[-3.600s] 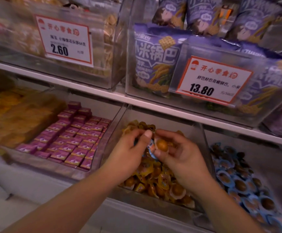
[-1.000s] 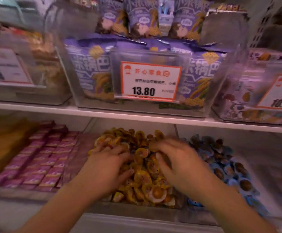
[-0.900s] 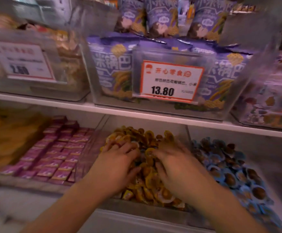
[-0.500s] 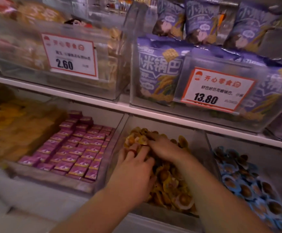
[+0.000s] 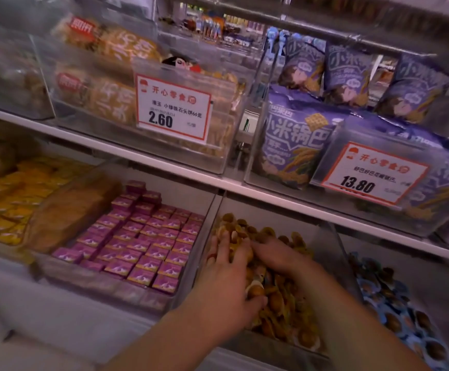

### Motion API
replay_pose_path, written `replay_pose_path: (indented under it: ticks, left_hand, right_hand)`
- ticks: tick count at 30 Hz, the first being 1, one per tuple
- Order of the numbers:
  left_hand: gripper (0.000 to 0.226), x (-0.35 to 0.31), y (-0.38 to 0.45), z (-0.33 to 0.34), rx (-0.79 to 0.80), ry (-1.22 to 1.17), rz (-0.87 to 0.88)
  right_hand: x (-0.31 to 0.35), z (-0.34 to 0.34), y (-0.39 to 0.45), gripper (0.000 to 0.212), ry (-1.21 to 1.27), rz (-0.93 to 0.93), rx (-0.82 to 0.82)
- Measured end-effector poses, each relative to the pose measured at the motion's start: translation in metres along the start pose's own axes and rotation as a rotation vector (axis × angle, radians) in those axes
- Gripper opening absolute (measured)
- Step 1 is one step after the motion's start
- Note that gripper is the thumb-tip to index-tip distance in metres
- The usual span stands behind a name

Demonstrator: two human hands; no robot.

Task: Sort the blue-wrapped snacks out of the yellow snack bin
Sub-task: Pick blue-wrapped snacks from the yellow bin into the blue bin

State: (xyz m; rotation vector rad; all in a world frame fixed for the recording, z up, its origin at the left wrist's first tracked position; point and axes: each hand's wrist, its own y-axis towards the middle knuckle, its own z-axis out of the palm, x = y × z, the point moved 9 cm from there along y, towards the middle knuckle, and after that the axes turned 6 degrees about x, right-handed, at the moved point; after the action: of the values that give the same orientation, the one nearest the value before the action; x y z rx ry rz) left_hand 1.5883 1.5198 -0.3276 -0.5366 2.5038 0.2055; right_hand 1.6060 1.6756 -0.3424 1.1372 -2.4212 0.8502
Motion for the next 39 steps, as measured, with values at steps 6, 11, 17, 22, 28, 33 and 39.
replay_pose_path:
  ticks: [6,11,17,22,28,33,39]
  left_hand:
    - [0.116,0.004,0.005,0.004,0.073,-0.057,-0.099]
    - [0.129,0.010,0.015,0.009,0.099,-0.254,-0.192]
    - [0.105,0.006,0.053,0.014,0.001,-0.735,-0.224]
    - [0.053,-0.004,0.067,0.034,0.157,-1.301,-0.415]
    - [0.055,-0.015,0.060,0.015,0.186,-1.473,-0.390]
    - [0.031,0.004,0.051,-0.037,-0.140,-0.851,-0.239]
    - [0.048,-0.028,0.020,-0.048,-0.251,-0.085,0.204]
  right_hand:
    - [-0.002,0.013,0.001,0.057,-0.028,0.035,0.086]
    - [-0.003,0.001,0.000,0.057,0.045,0.075,0.086]
    - [-0.034,-0.025,-0.006,0.037,0.292,0.228,-0.053]
    - [-0.040,-0.041,-0.035,0.031,0.811,0.184,-0.148]
    - [-0.027,-0.036,-0.069,0.023,1.162,0.126,0.018]
    - [-0.019,-0.024,-0.096,0.022,1.077,-0.010,0.013]
    - [-0.014,-0.028,-0.112,0.036,0.432,-0.148,-0.083]
